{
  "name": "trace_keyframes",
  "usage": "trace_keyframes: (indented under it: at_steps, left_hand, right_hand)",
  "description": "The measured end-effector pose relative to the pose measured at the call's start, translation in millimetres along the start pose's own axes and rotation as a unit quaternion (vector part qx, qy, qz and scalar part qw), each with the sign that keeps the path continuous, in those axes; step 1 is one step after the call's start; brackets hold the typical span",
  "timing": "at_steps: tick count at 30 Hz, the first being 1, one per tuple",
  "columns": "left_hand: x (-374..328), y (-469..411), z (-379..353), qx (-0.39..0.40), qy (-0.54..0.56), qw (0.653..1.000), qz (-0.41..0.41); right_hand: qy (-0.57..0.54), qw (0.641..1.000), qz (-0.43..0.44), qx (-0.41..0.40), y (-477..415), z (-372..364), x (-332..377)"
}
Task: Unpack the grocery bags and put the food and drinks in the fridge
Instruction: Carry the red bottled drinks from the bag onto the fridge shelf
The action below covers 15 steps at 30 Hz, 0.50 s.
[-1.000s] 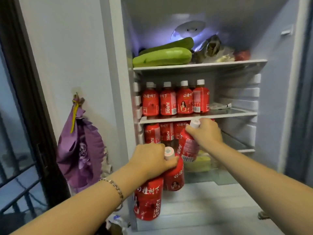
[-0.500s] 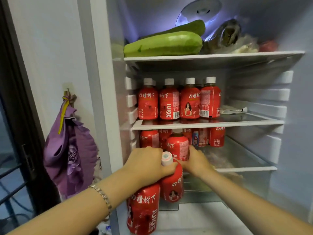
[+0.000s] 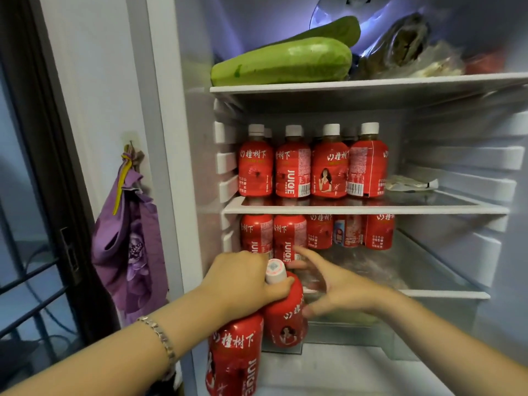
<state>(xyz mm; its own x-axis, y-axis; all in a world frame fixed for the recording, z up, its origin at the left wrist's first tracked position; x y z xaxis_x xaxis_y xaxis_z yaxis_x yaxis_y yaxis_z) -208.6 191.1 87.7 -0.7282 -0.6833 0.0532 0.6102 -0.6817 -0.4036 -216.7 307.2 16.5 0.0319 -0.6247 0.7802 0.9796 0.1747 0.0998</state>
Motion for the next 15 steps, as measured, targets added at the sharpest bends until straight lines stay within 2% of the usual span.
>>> trace_keyframes:
  at_steps: [2, 6, 10, 12, 15]
  left_hand:
    - [-8, -3, 3, -0.005, 0.007, 1.000, -0.008]
    - [-23, -11, 13, -0.016, -0.006, 1.000, -0.022]
    - [-23, -16, 25, -0.047, -0.029, 0.998, -0.023]
    - [-17, -17, 32, -0.079, -0.010, 0.997, -0.003]
    - [-15, -18, 42, -0.124, -0.007, 0.992, 0.016]
  right_hand:
    - [0.012, 0.998, 0.055, -0.038, 17, -6, 18]
    - [0.012, 0.967, 0.126, -0.222, 32, 6, 33]
    - [-0.152, 0.913, 0.107, -0.364, 51, 46, 15]
    - [-0.138, 0.892, 0.095, -0.421, 57, 65, 10]
    - [-0.091, 0.897, 0.062, -0.428, 51, 79, 7]
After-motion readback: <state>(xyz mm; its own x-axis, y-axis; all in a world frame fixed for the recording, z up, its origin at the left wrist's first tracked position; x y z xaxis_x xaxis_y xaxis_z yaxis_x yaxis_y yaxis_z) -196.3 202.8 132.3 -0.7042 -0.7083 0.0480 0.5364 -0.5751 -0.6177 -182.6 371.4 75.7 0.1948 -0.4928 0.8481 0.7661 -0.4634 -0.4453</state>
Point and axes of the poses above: each hand's wrist, its own y-axis away from the middle knuckle, its own z-axis out of the back of the hand, x = y × z, the point moved 9 cm from there along -y, towards the middle knuckle, and after that the axes turned 8 degrees about -z, right-handed, at the moved point
